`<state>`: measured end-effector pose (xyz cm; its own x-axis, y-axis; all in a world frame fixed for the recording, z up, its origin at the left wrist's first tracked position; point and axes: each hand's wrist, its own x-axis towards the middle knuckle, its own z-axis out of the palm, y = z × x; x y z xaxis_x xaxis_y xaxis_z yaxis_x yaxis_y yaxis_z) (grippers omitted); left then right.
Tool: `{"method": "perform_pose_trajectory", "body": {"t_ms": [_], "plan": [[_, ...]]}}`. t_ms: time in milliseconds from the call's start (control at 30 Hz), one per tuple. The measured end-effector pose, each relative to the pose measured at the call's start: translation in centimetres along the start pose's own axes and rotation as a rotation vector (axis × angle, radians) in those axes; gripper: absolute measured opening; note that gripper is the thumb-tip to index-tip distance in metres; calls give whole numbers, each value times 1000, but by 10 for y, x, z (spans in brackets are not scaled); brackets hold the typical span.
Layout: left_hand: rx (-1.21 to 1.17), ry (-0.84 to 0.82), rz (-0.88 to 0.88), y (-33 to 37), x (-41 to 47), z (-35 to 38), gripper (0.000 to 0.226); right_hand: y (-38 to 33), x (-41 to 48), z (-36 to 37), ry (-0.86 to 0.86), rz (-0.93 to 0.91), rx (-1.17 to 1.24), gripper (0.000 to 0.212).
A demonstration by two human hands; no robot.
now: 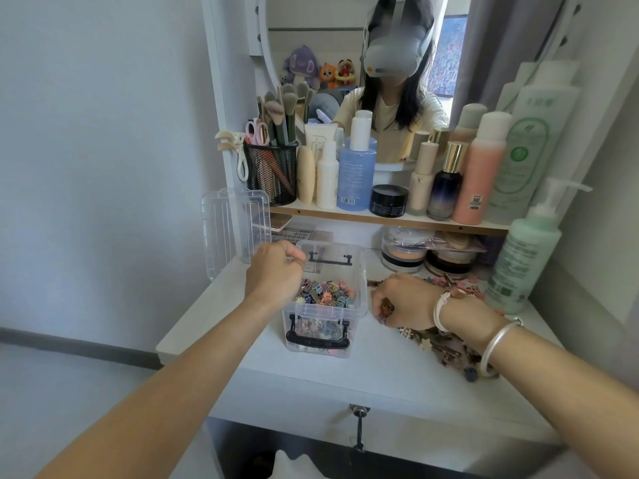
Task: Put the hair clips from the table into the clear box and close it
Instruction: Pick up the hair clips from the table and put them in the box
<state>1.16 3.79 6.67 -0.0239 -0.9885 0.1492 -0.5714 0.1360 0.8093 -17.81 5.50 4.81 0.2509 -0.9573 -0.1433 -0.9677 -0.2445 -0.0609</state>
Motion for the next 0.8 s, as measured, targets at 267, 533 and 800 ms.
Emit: {"method": "perform_pose_trajectory", "body": {"t_ms": [267,533,800], "plan": [[-8,-3,-10,-1,1,1,18,-6,-9,-49,337,9,338,16],[1,11,-1,-2,2,-1,18,-33,4,-62,329,-62,486,29],[2,28,-2,-4,9,1,17,10,21,-11,-15,157,30,50]]}}
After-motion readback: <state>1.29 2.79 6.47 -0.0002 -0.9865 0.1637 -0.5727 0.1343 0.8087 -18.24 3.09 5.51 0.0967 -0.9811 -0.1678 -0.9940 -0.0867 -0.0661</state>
